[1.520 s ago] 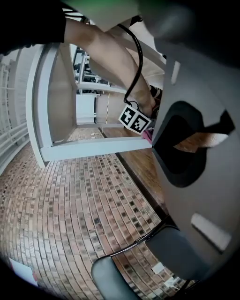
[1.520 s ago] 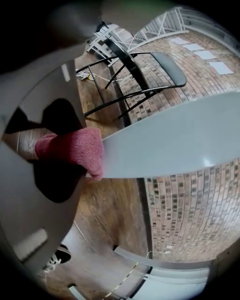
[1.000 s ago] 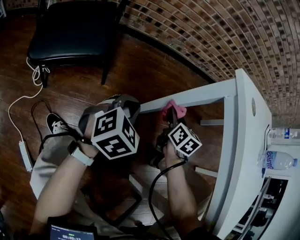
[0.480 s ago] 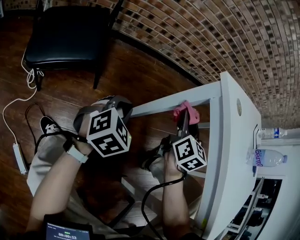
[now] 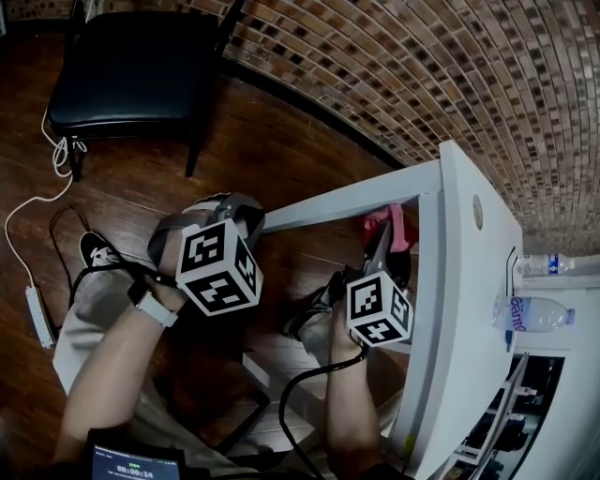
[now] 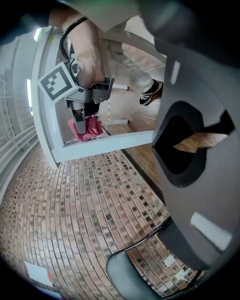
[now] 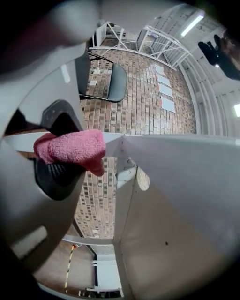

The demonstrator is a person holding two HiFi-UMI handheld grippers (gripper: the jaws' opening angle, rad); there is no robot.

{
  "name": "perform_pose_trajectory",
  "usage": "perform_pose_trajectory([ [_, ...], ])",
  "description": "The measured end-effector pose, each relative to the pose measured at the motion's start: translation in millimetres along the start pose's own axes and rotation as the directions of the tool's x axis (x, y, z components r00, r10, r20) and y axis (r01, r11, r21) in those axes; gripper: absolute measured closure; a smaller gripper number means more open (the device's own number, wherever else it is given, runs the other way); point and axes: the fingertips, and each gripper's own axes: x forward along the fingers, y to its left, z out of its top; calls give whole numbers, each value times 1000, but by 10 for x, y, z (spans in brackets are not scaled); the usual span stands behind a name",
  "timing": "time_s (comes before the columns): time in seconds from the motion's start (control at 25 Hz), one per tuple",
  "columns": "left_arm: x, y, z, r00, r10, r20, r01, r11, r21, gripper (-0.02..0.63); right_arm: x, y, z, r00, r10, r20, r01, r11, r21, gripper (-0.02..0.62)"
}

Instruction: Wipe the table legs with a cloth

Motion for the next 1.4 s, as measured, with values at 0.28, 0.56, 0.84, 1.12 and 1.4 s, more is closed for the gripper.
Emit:
perform_pose_trajectory([
  [0.28, 22, -33, -18, 1000, -1, -11, 1, 1000, 15, 604, 37, 146, 154, 997, -18, 77, 23, 997, -70, 495],
  [0.56, 32, -52, -20, 1000, -5, -17, 5, 1000, 21, 604, 23, 146, 383, 985, -67, 159, 84, 991, -106, 494],
  [0.84, 39, -59, -28, 1000, -8, -24, 8, 1000, 26, 604, 10, 166, 478, 976, -58, 208, 85, 989, -124, 494],
  [1.12, 57, -83, -43, 999, -15, -34, 16, 999, 31, 604, 61, 168, 364, 979, -34, 202, 65, 986, -152, 494],
  [1.4, 77, -128, -78, 999, -22, -48, 24, 999, 39, 604, 107, 148, 60, 986, -17, 169, 43, 987, -153, 492],
])
